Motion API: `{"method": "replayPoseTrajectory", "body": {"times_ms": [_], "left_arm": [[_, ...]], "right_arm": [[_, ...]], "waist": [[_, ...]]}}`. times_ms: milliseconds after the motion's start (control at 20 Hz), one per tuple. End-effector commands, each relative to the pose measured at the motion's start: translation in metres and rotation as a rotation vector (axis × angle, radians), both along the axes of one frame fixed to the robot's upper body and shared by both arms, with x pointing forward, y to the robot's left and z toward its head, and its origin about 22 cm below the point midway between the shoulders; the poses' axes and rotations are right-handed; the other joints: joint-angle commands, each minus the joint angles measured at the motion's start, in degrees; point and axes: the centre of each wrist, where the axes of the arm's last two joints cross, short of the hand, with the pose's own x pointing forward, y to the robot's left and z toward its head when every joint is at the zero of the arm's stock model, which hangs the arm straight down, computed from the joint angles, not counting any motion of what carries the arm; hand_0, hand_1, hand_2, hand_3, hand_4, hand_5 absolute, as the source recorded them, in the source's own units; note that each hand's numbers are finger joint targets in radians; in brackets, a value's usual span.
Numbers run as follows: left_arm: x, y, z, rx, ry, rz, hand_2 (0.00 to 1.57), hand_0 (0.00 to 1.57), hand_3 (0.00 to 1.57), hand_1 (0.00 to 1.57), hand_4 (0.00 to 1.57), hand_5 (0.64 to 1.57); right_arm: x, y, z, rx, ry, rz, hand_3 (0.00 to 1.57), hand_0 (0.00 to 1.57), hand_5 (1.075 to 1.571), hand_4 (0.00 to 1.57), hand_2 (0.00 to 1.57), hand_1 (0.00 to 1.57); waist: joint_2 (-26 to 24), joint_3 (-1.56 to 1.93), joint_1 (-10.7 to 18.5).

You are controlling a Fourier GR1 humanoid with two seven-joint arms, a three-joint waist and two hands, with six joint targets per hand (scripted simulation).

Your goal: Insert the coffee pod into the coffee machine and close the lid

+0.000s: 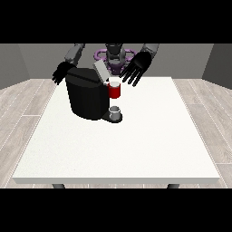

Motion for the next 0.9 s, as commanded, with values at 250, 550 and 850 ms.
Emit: {"method": "replayPoseTrajectory", "body": {"times_ms": [250,550,850], "left_arm": [[-0.011,-0.022,-0.076,-0.375,0.139,-0.039,0.00,0.00,0.00,0.00,0.00,1.571],[-0.032,-0.025,-0.147,-0.750,0.263,-0.018,0.00,0.00,0.00,0.00,0.00,1.571],[-0.068,-0.006,-0.204,-0.861,0.365,0.050,0.00,0.00,0.00,0.00,0.19,1.571]], "right_arm": [[-0.029,-0.029,-0.045,0.044,0.120,-0.111,0.00,0.00,1.571,0.38,0.00,0.00],[-0.043,-0.040,-0.051,0.031,0.181,-0.146,0.00,0.00,1.571,0.42,0.00,0.00],[-0.072,-0.046,-0.069,0.012,0.232,-0.167,0.00,0.00,1.571,0.49,0.00,0.00]], "waist": [[-9.4,-0.03,7.4],[-16.0,-0.07,10.1],[-23.6,-0.02,13.4]]}}
